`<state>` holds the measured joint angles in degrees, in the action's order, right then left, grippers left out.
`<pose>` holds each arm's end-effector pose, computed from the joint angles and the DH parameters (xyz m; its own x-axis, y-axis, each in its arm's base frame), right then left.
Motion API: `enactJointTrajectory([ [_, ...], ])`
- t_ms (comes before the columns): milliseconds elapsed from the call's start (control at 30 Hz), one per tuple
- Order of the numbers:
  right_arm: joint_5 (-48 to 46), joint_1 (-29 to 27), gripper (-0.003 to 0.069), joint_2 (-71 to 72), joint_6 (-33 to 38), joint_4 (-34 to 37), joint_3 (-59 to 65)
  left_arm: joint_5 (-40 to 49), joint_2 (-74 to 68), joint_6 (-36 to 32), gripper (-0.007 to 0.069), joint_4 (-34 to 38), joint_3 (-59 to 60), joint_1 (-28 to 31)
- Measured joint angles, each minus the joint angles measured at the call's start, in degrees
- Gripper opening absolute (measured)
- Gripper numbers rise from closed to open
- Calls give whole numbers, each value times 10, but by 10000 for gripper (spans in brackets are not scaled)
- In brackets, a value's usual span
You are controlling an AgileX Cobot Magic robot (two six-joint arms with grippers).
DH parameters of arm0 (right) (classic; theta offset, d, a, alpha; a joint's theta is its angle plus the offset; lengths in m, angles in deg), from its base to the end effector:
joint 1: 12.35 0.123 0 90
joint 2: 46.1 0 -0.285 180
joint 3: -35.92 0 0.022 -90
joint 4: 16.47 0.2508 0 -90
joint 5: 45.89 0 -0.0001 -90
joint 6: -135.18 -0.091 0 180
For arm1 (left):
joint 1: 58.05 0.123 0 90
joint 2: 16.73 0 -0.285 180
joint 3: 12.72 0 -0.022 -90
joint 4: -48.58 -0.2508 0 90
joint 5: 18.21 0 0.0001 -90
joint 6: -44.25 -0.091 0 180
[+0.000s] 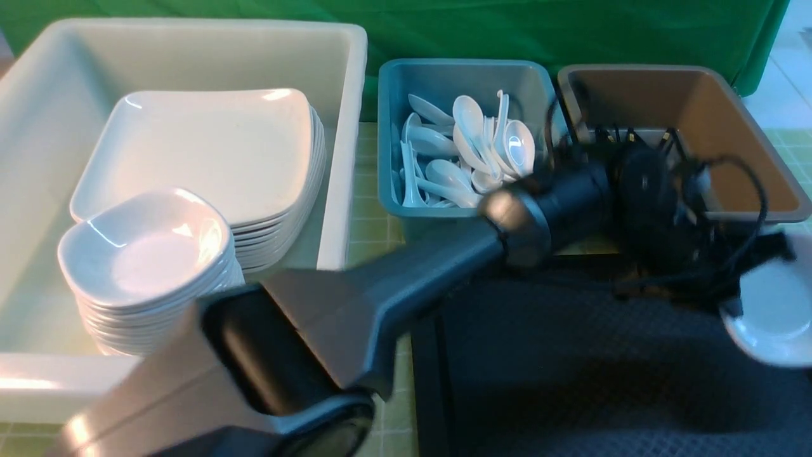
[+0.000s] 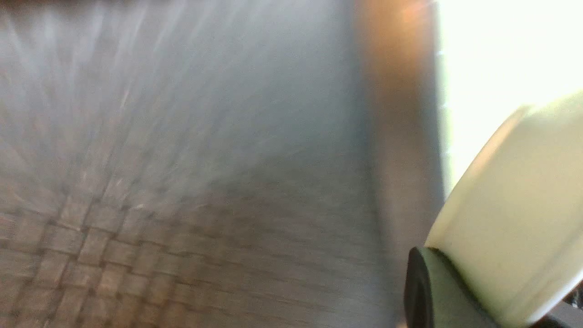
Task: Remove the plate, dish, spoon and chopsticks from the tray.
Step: Use the left arm to put the small plate into the large storage box on the left
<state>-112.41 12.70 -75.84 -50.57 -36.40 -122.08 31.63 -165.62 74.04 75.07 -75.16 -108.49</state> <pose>0.0237 -0.0203 0.3977 -0.4036 -0.2338 -0.8845 -0.1672 0.9694 -0.1799 0.3297 -0.4479 0.2492 -0.9459 0.0548 -0.3199 0.2739 0.6637 -0.6961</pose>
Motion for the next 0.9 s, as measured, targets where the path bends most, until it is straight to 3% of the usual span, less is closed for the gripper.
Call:
enactJointTrajectory([
  [233,21,0,97,0,9,0,0,75,147,-60,3,-35,0,47],
  [367,60,0,103,0,5,1,0,184,258,-86,3,-144,2,98],
  [467,74,0,105,0,-5,1,0,195,320,-89,3,-188,17,138],
  [567,78,0,109,0,-7,1,0,195,389,-102,3,-184,67,187],
  [733,94,0,115,0,-7,1,0,197,503,-126,3,-168,234,264],
  [800,104,0,118,0,-7,2,0,203,569,-134,3,-165,373,332],
  [900,117,0,122,0,-7,2,0,204,621,-148,3,-160,483,407],
])
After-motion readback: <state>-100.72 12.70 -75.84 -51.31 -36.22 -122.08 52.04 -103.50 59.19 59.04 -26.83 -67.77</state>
